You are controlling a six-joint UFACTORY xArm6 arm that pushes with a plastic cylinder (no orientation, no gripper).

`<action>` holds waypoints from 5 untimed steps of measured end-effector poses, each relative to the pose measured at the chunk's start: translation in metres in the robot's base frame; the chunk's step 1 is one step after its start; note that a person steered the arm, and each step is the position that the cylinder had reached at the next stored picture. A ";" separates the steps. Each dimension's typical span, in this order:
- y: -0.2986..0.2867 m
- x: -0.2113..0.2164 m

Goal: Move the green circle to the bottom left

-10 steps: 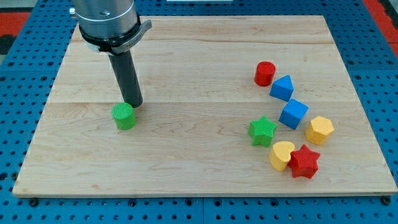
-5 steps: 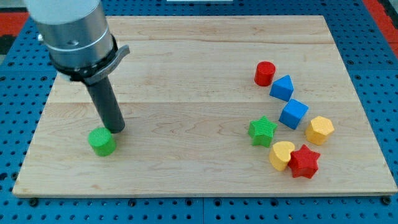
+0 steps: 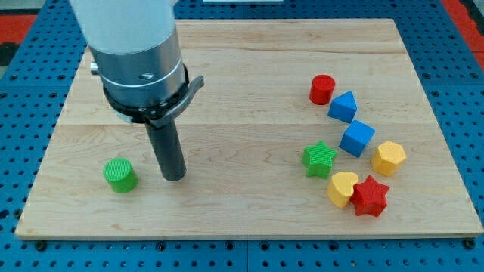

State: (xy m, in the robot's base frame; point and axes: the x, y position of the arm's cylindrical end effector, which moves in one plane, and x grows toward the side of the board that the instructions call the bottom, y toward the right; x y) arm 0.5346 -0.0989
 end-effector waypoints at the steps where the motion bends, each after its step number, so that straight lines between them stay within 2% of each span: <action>1: -0.002 0.000; 3: -0.054 0.000; 5: -0.073 0.000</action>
